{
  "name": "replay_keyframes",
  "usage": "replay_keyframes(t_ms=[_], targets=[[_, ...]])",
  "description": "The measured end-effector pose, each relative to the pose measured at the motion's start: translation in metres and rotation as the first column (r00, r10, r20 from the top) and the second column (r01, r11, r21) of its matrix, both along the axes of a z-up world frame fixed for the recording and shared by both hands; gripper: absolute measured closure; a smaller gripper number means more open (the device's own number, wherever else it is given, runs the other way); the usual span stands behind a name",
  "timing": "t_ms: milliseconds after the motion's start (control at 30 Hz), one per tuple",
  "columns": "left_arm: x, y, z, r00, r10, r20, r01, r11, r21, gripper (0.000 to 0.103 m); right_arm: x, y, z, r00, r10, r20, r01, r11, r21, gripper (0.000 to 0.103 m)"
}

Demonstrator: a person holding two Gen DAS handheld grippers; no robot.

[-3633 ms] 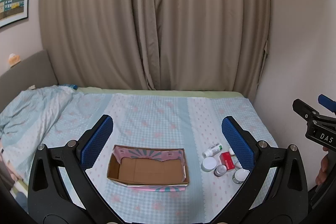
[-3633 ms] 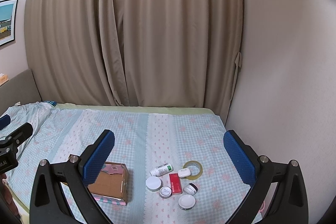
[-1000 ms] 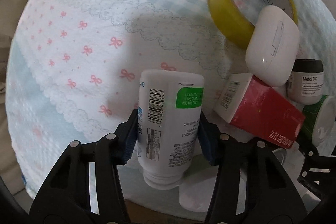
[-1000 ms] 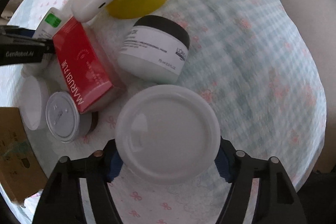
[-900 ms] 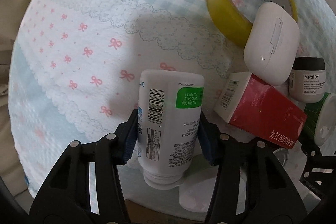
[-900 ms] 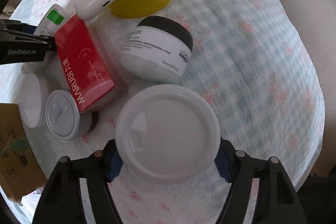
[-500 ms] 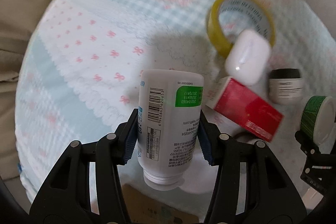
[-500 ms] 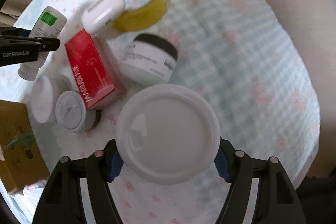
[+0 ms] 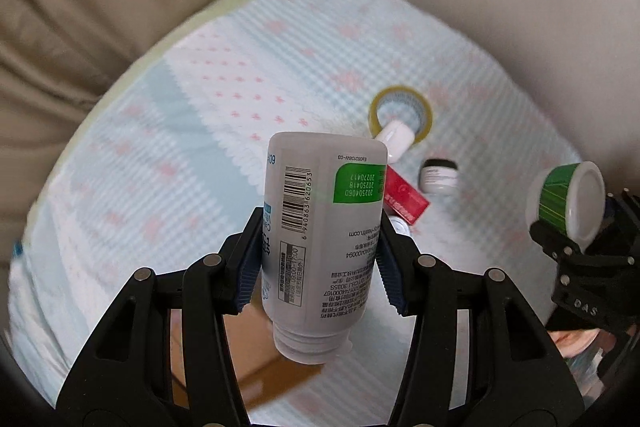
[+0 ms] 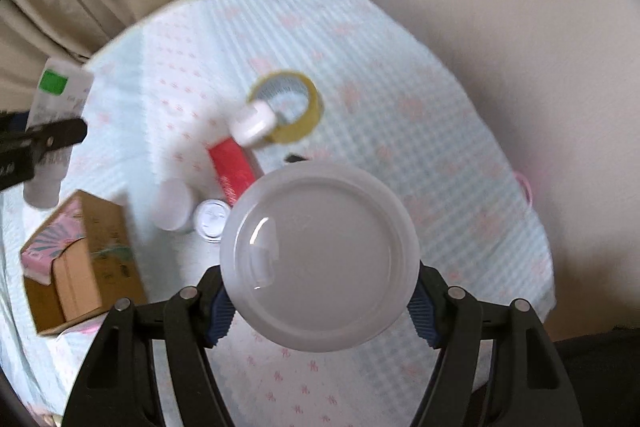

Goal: Organize rigid objects
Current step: 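Carry the pill bottle and white jar into the cardboard box and release both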

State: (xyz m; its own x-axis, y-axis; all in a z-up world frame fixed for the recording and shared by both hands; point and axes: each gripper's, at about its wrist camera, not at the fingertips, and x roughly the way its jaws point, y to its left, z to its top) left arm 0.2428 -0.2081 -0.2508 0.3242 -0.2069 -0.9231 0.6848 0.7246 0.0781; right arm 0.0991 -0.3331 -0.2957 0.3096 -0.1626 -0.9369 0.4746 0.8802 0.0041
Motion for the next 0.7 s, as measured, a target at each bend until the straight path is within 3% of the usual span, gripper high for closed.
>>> replay_keyframes(t_ms=[267, 467, 700], targets=[[-0.037, 0.099, 0.069, 0.973, 0.223, 0.055, -0.217, 0.971, -0.101, 0.055, 0.007, 0.045, 0.076, 0.968, 0.22, 0.124, -0.216, 0.975, -0.048, 0.036], [-0.057, 0.174, 0.091, 0.923, 0.374, 0.089, -0.361, 0.923, -0.133, 0.055, 0.024, 0.096, 0.103, 0.921, 0.35, 0.17, -0.348, 0.937, -0.039, 0.036], [-0.065, 0.259, 0.097, 0.876, 0.475, 0.087, -0.459, 0.875, -0.156, 0.055, 0.05, 0.177, 0.109, 0.86, 0.471, 0.197, -0.477, 0.879, -0.019, 0.036]])
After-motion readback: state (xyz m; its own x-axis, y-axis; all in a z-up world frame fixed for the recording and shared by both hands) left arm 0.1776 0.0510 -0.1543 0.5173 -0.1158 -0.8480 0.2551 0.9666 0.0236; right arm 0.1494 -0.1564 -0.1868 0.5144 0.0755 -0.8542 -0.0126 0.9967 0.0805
